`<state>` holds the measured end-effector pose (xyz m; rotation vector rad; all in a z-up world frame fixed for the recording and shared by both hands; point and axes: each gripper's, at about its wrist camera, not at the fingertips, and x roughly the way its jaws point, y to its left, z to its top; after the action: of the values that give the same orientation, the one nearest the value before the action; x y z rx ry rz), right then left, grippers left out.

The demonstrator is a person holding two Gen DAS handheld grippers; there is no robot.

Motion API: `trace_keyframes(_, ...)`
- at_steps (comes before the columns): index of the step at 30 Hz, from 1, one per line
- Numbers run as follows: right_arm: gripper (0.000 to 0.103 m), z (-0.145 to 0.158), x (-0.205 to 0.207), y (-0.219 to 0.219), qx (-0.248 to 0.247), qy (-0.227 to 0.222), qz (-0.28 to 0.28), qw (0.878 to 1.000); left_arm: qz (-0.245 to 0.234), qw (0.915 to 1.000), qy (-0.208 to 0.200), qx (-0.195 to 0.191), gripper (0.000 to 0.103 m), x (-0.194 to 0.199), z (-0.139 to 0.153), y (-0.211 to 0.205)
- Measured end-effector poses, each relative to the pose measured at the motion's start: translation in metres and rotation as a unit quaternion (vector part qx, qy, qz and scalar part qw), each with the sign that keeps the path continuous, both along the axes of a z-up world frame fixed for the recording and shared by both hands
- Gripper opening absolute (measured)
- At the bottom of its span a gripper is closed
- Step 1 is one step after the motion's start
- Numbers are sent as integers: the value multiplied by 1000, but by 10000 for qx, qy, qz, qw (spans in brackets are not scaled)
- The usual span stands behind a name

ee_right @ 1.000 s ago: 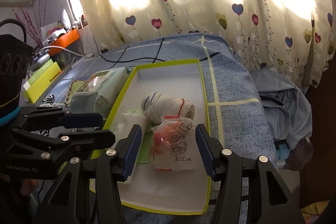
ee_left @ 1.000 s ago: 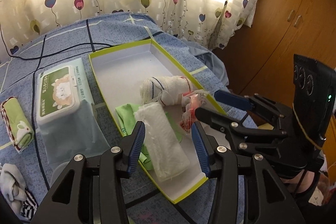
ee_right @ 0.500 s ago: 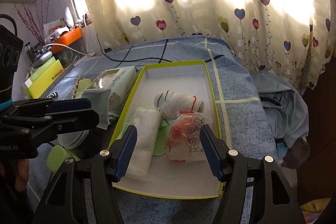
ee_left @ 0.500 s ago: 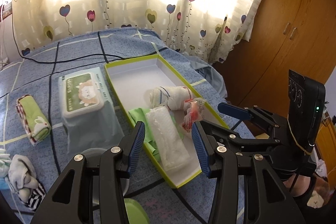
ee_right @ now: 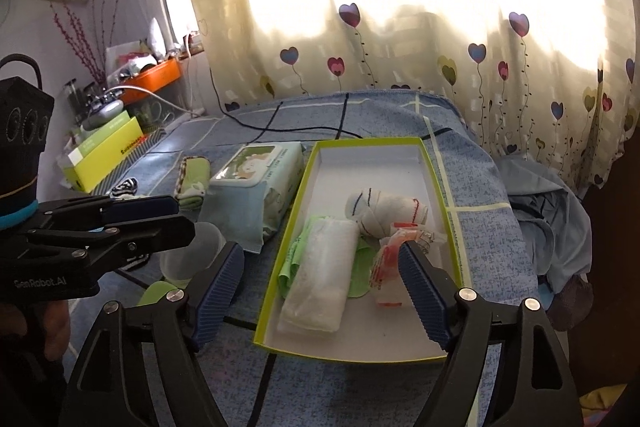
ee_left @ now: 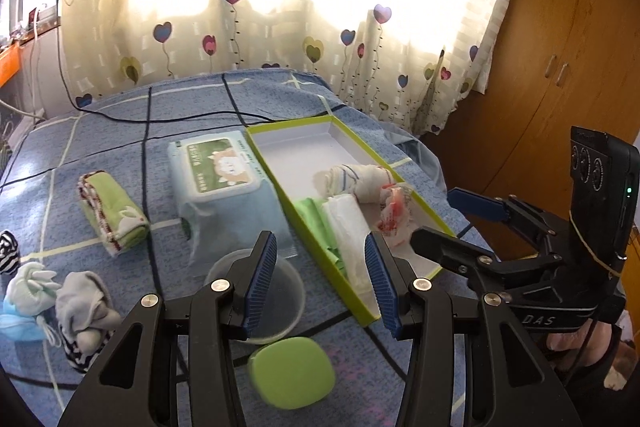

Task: Organize soft objects
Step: 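Withdraw both open grippers from the box toward the remaining soft items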

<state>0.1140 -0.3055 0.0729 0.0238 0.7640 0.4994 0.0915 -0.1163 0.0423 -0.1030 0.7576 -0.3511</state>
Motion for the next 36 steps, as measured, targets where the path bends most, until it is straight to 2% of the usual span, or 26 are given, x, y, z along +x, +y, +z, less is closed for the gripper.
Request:
trace_keyframes(11, 83, 7, -9, 17, 144, 87, 215, 9996, 295, 9994, -107, -173, 47, -19, -2, 36)
trace_keyframes(24, 83, 16, -9, 28, 645, 65, 433, 9970, 715, 9968, -59, -339, 47, -33, -12, 75)
trace_keyframes(36, 83, 20, -9, 50, 561, 59, 635, 9964, 1131, 9927, 12, -416, 47, -41, -20, 114)
